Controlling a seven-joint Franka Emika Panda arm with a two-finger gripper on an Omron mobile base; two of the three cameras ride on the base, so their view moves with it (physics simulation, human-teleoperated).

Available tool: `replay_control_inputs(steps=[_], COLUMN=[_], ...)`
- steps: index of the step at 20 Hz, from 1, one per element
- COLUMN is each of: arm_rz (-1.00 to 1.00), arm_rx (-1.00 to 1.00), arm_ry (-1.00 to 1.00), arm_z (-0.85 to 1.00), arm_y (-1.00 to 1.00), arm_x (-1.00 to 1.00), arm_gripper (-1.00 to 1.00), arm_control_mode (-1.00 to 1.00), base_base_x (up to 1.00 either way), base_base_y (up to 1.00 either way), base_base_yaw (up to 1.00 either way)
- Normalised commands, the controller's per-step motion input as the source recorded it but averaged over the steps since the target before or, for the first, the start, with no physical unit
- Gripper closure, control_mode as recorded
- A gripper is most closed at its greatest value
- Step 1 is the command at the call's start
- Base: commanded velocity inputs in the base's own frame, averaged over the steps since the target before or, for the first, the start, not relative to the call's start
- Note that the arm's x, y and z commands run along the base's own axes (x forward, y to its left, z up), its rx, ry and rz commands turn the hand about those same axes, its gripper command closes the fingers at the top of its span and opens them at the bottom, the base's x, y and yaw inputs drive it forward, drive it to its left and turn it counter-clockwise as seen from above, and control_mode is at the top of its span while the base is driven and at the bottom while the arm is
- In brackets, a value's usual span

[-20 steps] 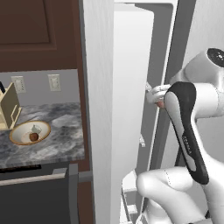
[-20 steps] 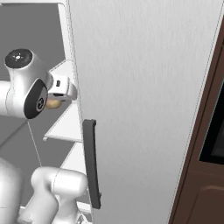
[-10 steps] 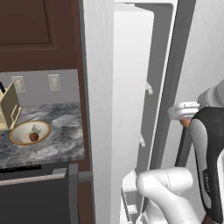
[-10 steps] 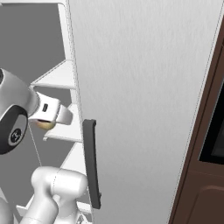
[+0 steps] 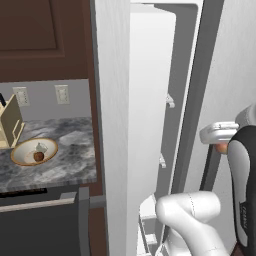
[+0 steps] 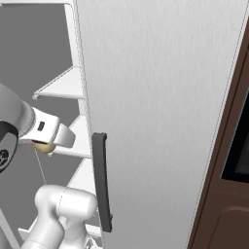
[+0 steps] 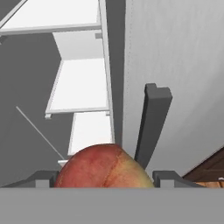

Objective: Take the garlic, peach, and pear from the freezer and place them in the bowl on the counter.

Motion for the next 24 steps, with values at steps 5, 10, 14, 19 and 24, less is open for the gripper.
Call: replay_control_inputs(steps=[5, 10, 14, 19, 24], arm_rz=[0.00, 0.01, 0.01, 0.00, 0.00], arm_rx=[0.00, 0.00, 0.00, 0.00, 0.00], arm_ry=[0.00, 0.00, 0.00, 0.00, 0.00], arm_z=[0.01, 0.00, 0.00, 0.00, 0.00], arm_y=[0.08, 0.14, 0.09, 0.00, 0.00], arm_x=[-0.14, -0.13, -0.04, 0.00, 0.00], arm_gripper=[1.00, 1.00, 1.00, 1.00, 1.00], arm_control_mode=[-1.00, -1.00, 1.00, 1.00, 1.00], base_base_x=[0.00, 0.00, -0.03, -0.88, -1.00], base_base_y=[0.00, 0.00, 0.00, -0.15, -0.24], base_base_yaw=[0.00, 0.00, 0.00, -0.03, -0.09])
